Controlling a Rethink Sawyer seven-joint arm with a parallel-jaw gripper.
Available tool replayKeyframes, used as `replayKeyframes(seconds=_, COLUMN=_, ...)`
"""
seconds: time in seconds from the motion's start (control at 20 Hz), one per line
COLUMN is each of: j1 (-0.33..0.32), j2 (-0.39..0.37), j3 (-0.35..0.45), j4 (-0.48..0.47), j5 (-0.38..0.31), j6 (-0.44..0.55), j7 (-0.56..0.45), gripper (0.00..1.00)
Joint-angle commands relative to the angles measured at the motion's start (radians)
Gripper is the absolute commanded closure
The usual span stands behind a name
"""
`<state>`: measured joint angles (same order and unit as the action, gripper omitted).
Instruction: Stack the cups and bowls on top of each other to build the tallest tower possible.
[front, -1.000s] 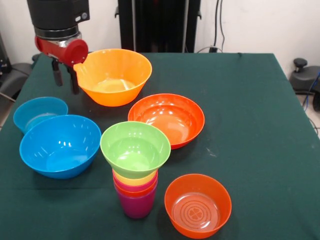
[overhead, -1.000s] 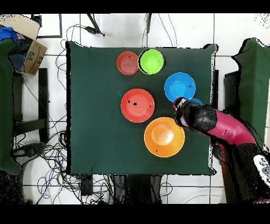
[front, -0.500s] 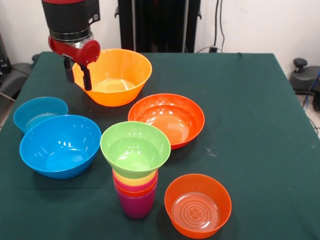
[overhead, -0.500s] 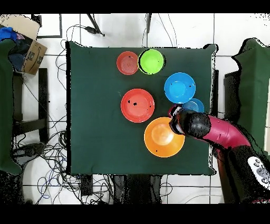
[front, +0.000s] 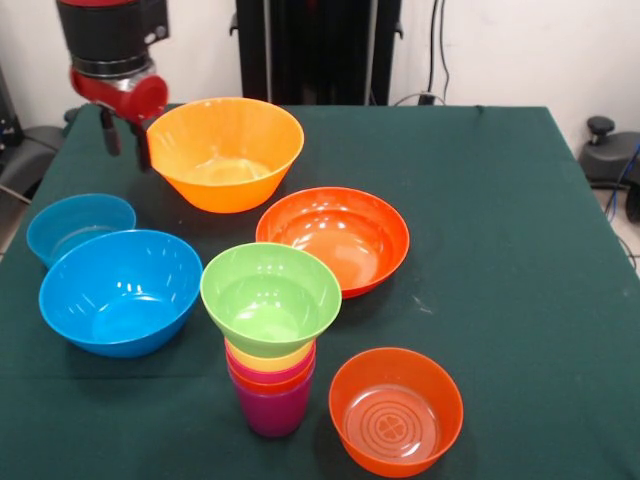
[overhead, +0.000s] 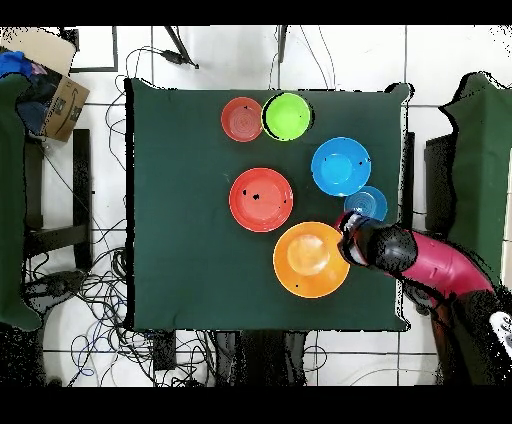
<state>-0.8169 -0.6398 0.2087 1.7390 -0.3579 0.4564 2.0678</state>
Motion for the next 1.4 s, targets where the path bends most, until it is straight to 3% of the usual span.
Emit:
replayKeyframes(seconds=0.05, j1=-0.078, j2=0.026, j3=0.091, j4=0.030, j5=-0.119, j6=0.012, j7=-0.206, gripper=0.00)
replayKeyframes(seconds=0.2, j1=-0.118, j2=0.030, j3=0.113, j4=0.026, j5=-0.140, j6=0.014, j7=-0.223, gripper=0.00)
replayKeyframes(seconds=0.65, j1=-0.130, j2=0.125, j3=0.146, j4=-0.023, j5=-0.213, j6=-0.070, j7=-0.180, gripper=0.00)
replayKeyframes(seconds=1.4, j1=-0.161, j2=0.191, j3=0.200, j4=-0.084, j5=-0.287, j6=-0.105, j7=-0.155, gripper=0.00)
